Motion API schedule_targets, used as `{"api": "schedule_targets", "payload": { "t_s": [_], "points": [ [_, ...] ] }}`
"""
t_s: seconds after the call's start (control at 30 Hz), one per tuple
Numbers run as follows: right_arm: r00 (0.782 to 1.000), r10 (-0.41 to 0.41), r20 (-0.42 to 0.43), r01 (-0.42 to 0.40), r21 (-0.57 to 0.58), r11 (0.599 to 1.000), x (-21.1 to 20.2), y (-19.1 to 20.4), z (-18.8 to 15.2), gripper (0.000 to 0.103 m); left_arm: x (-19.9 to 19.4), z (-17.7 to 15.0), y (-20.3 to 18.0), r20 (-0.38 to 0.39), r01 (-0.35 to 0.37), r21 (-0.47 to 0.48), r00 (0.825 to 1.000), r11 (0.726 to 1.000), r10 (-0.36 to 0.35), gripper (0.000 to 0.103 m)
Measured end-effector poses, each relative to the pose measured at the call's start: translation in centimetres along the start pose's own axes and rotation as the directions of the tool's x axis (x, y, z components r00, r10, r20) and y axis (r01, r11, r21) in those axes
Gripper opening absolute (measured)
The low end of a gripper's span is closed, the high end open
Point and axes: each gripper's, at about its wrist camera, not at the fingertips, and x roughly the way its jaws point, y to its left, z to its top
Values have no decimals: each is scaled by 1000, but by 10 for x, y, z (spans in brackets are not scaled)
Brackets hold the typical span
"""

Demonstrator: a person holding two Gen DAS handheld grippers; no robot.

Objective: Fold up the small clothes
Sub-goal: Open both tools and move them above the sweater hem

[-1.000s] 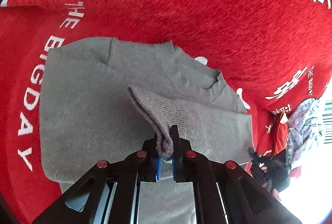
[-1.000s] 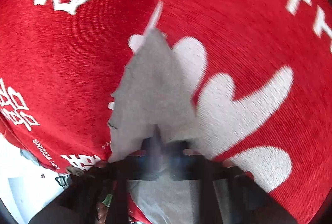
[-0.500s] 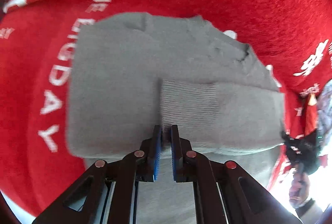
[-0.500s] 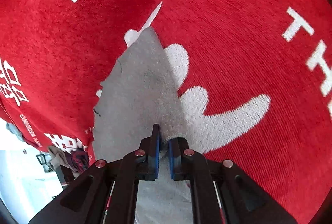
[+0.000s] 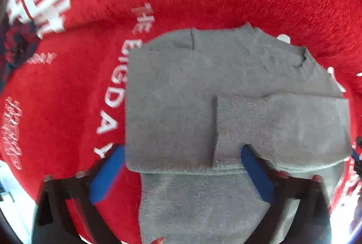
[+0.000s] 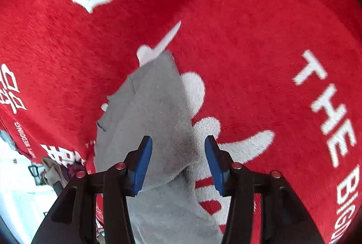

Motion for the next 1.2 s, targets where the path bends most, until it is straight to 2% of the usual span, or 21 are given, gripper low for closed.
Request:
{"api": "schedule_targets", "payload": {
  "t_s": [0.07, 0.1, 0.13, 0.17, 0.27, 0.33, 0.43, 0.57, 0.6, 0.73, 0.83, 0.87, 0.97, 1.13, 1.2],
  "points": [
    [999, -22, -37, 22, -14, 1000, 9, 2, 0, 52, -4, 0, -8, 16, 6, 28, 1000, 1000, -6, 103],
    [998, -39, -50, 37, -30, 999, 13, 4, 0, 48, -5, 0, -10, 17, 21, 33, 1000, 999, -21, 103],
    [997, -48, -53, 45, -44, 998, 13, 6, 0, 38, -6, 0, -13, 18, 36, 40, 999, 999, -36, 103],
    [996, -60, -60, 56, -63, 996, 12, 9, 0, 14, -7, 0, -14, 20, 37, 44, 999, 998, -38, 103],
    [995, -88, -38, 81, -163, 983, 3, 26, -2, 13, -4, 3, -20, 35, 7, 50, 999, 999, -9, 103],
    [990, -140, -15, 132, -240, 962, -2, 34, -5, 13, 7, 1, -21, 15, -32, 61, 999, 998, 32, 103],
    [971, -234, -50, 215, -246, 945, 9, 16, -7, 13, 30, 2, -32, -30, -78, 82, 996, 994, 81, 103],
    [978, -207, -21, 200, -189, 961, 1, 7, -10, 16, 25, -3, -21, -10, -59, 38, 998, 998, 59, 103],
    [977, -215, -16, 208, -190, 960, -1, 8, -13, 20, 22, -4, -18, -5, -57, 32, 998, 998, 57, 103],
    [966, -257, 14, 254, -223, 941, -16, 20, -24, 20, 6, -10, -9, 22, -39, 13, 999, 999, 38, 103],
    [967, -254, 33, 255, -236, 938, -30, 31, -37, 21, -6, -17, -4, 31, -55, 8, 998, 998, 55, 103],
    [967, -252, 36, 253, -236, 938, -32, 34, -40, 25, -9, -19, -3, 33, -51, 7, 998, 999, 51, 103],
    [973, -229, 26, 229, -236, 944, -38, 44, -54, 48, -22, -29, -5, 35, -24, -2, 999, 1000, 24, 103],
    [978, -205, -23, 191, -280, 941, -36, 65, -81, 49, -31, -40, -6, -16, 14, -11, 1000, 1000, -15, 103],
    [978, -202, -51, 179, -297, 938, -30, 72, -90, 58, -37, -44, -6, 0, 24, -7, 1000, 1000, -24, 103]
  ]
}}
